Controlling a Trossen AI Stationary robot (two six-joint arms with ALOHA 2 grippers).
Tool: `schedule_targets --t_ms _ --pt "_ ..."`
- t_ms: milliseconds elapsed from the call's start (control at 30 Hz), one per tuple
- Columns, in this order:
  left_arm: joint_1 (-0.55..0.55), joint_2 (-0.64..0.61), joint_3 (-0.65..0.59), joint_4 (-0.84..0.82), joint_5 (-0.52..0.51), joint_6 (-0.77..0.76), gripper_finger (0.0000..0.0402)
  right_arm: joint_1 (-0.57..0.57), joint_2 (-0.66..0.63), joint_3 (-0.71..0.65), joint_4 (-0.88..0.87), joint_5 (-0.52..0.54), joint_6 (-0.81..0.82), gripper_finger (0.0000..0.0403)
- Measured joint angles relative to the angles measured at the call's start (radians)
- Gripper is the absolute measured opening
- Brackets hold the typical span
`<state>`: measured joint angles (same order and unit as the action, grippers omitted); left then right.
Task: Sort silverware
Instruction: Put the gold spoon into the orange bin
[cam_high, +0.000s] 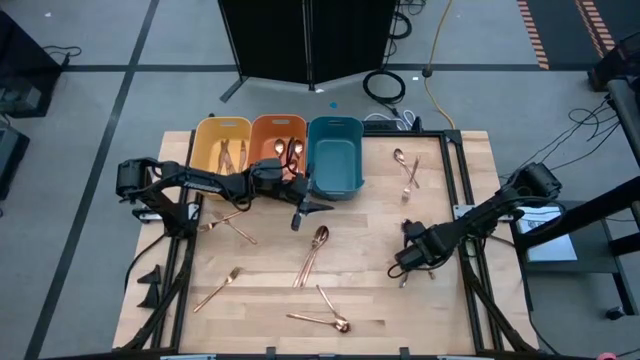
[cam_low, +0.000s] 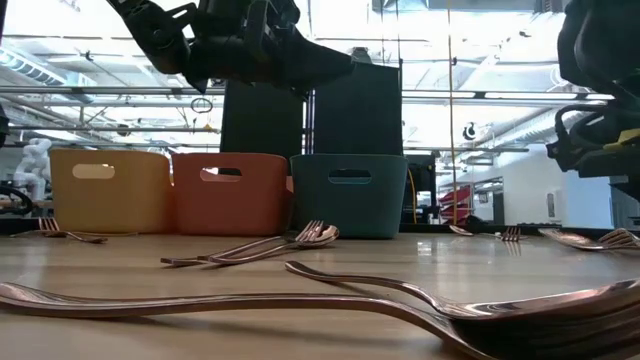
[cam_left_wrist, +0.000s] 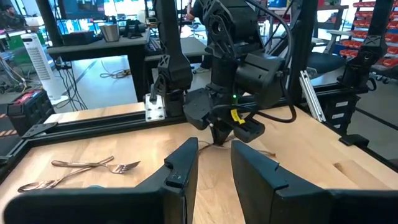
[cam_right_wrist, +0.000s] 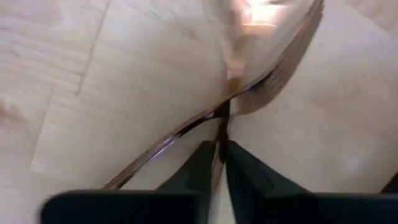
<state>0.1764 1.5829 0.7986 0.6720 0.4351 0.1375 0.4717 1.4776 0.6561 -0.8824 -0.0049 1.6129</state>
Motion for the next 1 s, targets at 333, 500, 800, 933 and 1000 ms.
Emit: schedule_targets --t_ms 333,500,800,933,1000 --pt "0.000 0.000 0.000 0.000 0.000 -0.001 0.0093 -0.002 0.006 0.064 -0.227 -0.055 0.026 0.0001" --pt "0.000 0.001 0.000 0.000 0.000 -0.002 0.0093 -0.021 0.006 0.129 -0.399 -0.048 0.029 0.0001" --pt "0.000 0.001 0.000 0.000 0.003 -0.005 0.0093 -0.052 0.004 0.142 -0.554 0.010 0.048 0.0001" --pt "0.000 0.001 0.000 0.000 0.006 -0.005 0.0093 -0.053 0.004 0.142 -0.438 0.008 -0.026 0.0001" --pt "0.000 0.001 0.000 0.000 0.007 -0.004 0.0093 -0.052 0.004 0.144 -0.365 0.028 -0.076 0.0001"
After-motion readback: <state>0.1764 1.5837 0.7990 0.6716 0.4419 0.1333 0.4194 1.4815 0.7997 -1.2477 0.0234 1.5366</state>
